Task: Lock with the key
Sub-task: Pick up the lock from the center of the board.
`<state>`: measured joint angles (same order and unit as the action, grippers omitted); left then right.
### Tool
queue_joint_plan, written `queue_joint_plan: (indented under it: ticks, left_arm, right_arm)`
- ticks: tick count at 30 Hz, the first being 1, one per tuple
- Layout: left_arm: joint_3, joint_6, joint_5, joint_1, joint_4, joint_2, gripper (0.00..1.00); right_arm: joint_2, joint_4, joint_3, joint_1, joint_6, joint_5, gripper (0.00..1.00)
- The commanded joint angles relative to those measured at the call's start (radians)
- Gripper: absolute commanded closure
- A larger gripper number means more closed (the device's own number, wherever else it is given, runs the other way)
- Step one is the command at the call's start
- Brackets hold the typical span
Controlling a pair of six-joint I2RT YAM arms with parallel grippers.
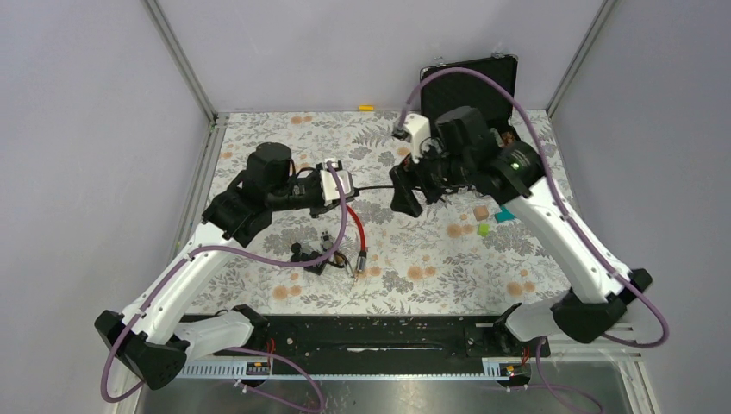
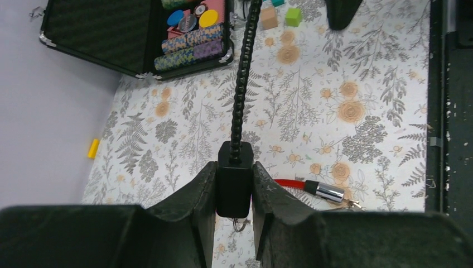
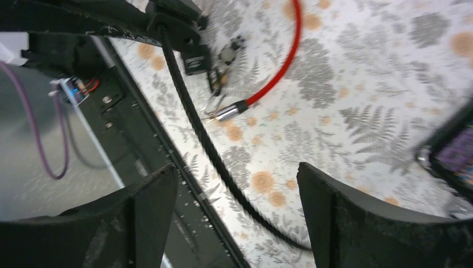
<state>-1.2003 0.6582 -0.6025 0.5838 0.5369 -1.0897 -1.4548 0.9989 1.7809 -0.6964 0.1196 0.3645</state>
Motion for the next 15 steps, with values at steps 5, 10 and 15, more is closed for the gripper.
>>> queue_joint_plan:
  ticks: [5, 10, 15]
  left_arm:
    - [-0.023, 0.034, 0.045, -0.013, -0.017, 0.027, 1.0]
    - [-0.05, -0.013, 0.016, -0.018, -0.03, 0.008, 1.0]
    - [-0.052, -0.027, -0.022, -0.018, -0.036, 0.001, 1.0]
  right_arm:
    - [0.221, -0.154, -0.111, 0.041, 0.119, -0.176, 0.16]
    - [0.273, -0.155, -0.215, 0.044, 0.211, -0.233, 0.23]
    - [0.295, -0.212, -0.281, 0.045, 0.219, -0.253, 0.26]
